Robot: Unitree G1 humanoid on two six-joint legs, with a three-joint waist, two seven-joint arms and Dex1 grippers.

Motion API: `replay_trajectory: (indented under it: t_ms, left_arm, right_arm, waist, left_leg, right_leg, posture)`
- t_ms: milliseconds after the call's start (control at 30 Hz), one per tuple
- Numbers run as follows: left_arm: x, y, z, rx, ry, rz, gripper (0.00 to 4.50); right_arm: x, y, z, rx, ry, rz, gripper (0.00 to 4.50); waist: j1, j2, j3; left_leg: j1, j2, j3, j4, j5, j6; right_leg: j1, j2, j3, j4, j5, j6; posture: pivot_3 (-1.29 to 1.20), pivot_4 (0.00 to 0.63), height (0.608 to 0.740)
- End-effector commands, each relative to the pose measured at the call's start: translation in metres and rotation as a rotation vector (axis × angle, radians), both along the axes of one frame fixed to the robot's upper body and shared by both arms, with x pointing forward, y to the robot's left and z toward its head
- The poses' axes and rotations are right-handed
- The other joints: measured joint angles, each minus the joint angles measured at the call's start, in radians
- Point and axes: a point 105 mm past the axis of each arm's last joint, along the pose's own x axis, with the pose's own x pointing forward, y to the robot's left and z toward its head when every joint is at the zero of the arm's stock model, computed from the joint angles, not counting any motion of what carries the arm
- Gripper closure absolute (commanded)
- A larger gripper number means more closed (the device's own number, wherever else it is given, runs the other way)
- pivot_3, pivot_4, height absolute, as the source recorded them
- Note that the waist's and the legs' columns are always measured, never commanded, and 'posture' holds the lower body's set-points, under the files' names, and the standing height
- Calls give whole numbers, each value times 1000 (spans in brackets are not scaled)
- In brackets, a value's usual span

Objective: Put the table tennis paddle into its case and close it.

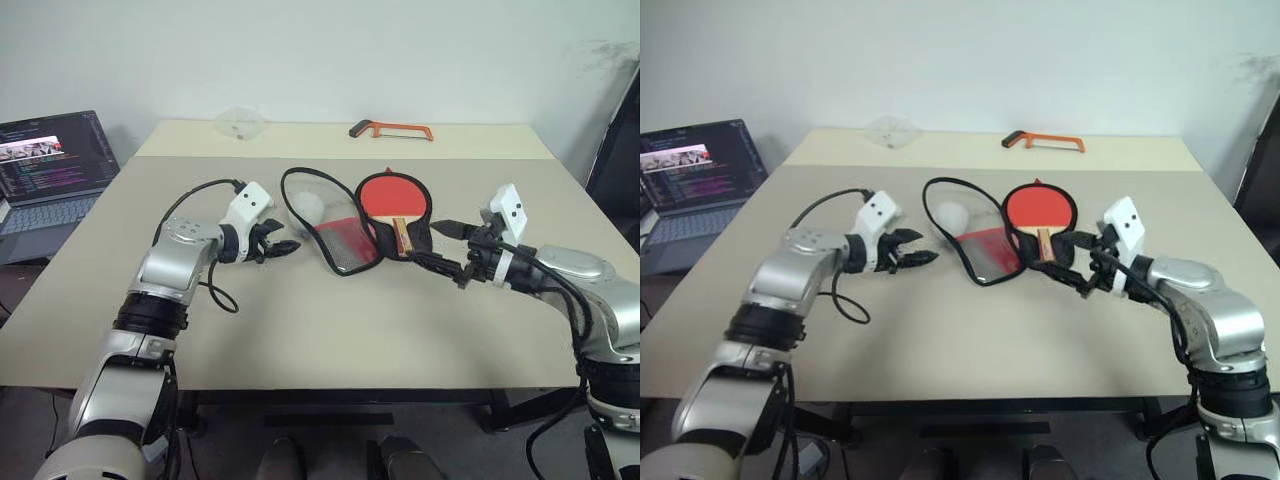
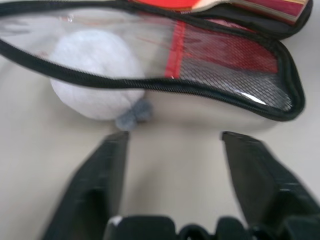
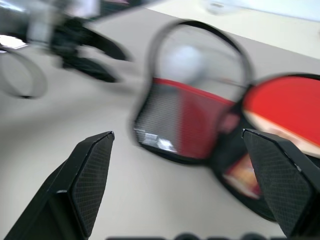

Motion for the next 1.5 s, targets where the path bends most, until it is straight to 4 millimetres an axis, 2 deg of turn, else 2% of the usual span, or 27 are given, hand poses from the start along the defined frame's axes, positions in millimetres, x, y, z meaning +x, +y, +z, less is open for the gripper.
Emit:
replay_trajectory:
  t_ms: [33,200,333,433,567,700,767,867,967,1033,1133,1200,1267,1333,1400,1433,1467,1500]
  left_arm:
    - [6,-3,6,17,-29,-2,2711]
    - [14,-9,-5,34,-18,20,4459]
    - [23,-32,-12,29,-40,16,4459]
    - [27,-59,-4,-51,-54,-28,4459]
    - [28,-93,4,-75,-86,-104,4459]
    - [31,-129,24,-126,-170,-164,4459]
    - [34,-150,39,-174,-222,-168,4459]
    - [34,-185,53,-248,-260,-171,4459]
    - [32,-211,38,-226,-242,-130,4459]
    - [31,-219,27,-201,-233,-115,4459]
    - [32,-216,29,-200,-242,-113,4459]
    - [37,-202,44,-246,-244,-121,4459]
    - [33,-188,56,-262,-244,-218,4459]
    - [20,-165,64,-242,-233,-384,4459]
    - [8,-139,68,-218,-214,-463,4459]
    - [3,-119,73,-215,-213,-472,4459]
    - [-2,-100,77,-223,-202,-457,4308]
    - [-7,-88,80,-230,-193,-446,4087]
  right_arm:
    - [-10,-3,27,34,-112,23,0]
    - [-8,-7,22,7,-123,-3,0]
    - [-3,-5,19,-11,-123,-19,0]
    - [1,-6,13,-49,-119,-46,0]
    - [10,-13,8,-90,-117,-117,0]
    - [14,-21,8,-99,-131,-169,0]
    - [14,-25,15,-82,-155,-194,0]
    - [12,-36,39,-6,-217,-250,0]
    - [0,-47,61,57,-262,-279,0]
    - [-5,-53,66,70,-269,-306,0]
    - [-9,-62,64,86,-236,-360,0]
    - [-7,-67,53,113,-160,-414,0]
    - [3,-71,38,141,-66,-479,0]
    - [22,-74,20,203,30,-573,0]
    - [40,-75,2,256,131,-643,0]
    - [52,-75,-8,302,195,-678,0]
    - [64,-75,-18,337,259,-713,0]
    - [71,-75,-25,357,300,-734,0]
  waist:
    - [2,0,0]
    - [4,0,0]
    - [9,0,0]
    - [11,-1,0]
    - [13,-1,0]
    - [13,-1,0]
    - [16,-1,1]
    - [23,-2,1]
    - [28,-1,1]
    - [27,-1,1]
    - [18,-1,1]
    - [12,-1,1]
    - [-1,-1,1]
    - [-11,-1,1]
    - [-21,0,0]
    - [-26,0,0]
    - [-29,0,0]
    - [-31,1,0]
  left_leg:
    - [0,0,0,0,0,0]
    - [0,0,0,1,0,0]
    - [-1,0,0,2,0,0]
    - [-2,0,0,2,0,0]
    - [-2,-1,0,3,0,0]
    - [-2,-1,0,3,0,0]
    - [-3,-1,0,3,0,0]
    - [-4,-2,-1,3,0,0]
    - [-6,-2,-1,3,0,0]
    - [-6,-3,-1,3,0,0]
    - [-6,-2,-1,2,0,0]
    - [-5,-2,-1,2,0,0]
    - [-4,-2,-1,2,0,0]
    - [-3,-2,-1,2,1,-1]
    - [0,-1,-1,1,2,-3]
    - [1,-1,0,0,2,-3]
    - [1,-1,0,-1,2,-3]
    - [2,-1,0,-1,3,-3]
  right_leg:
    - [0,0,0,0,0,0]
    - [0,0,0,0,0,0]
    - [0,0,0,0,0,1]
    - [0,0,0,0,1,1]
    - [0,0,0,-1,1,1]
    - [0,0,0,-1,1,1]
    - [0,0,0,-1,1,1]
    - [0,-1,0,-1,1,2]
    - [-1,-1,0,-3,2,3]
    - [-1,-1,0,-4,2,3]
    - [-2,-1,0,-3,2,2]
    - [-2,0,0,-1,2,2]
    - [-2,-1,1,0,2,2]
    - [-2,0,2,1,2,2]
    - [0,0,2,1,3,1]
    - [0,0,2,1,3,0]
    - [0,0,2,1,3,0]
    - [0,0,3,2,3,0]
  posture:
    - [0,150,740]
    - [0,150,740]
    - [0,150,740]
    - [0,150,740]
    - [0,150,740]
    - [0,150,740]
    - [0,150,740]
    - [0,150,740]
    - [0,150,740]
    - [0,150,740]
    - [0,150,740]
    - [0,150,740]
    - [0,150,740]
    - [0,150,740]
    - [0,150,740]
    - [0,150,740]
    - [0,150,740]
    - [0,150,740]
